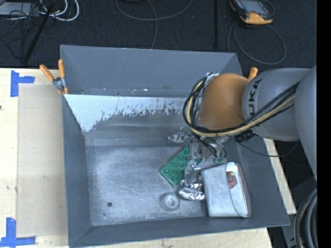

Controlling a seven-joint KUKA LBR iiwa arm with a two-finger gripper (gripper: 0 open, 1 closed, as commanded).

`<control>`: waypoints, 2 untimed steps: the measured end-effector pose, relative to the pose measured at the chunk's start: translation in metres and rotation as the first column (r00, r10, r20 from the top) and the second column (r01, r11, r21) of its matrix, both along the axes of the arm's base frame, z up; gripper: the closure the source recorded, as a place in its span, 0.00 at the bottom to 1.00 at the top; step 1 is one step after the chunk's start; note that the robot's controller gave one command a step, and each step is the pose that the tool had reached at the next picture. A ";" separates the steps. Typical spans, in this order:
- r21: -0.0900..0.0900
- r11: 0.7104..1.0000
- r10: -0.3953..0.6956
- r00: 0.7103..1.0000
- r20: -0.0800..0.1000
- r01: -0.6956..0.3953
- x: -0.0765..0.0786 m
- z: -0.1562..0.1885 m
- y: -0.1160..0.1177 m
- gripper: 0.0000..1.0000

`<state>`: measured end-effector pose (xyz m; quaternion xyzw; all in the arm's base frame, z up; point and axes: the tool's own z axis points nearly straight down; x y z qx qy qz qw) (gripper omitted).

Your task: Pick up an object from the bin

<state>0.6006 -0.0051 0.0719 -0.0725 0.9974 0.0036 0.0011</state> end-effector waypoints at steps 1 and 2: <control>-0.003 1.000 0.004 1.000 0.010 -0.004 0.003 0.005 0.001 1.00; -0.006 1.000 -0.017 1.000 0.006 0.017 -0.014 0.155 0.019 1.00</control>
Offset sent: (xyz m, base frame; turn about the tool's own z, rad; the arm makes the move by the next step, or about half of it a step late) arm 0.0000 0.0000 0.0000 0.0000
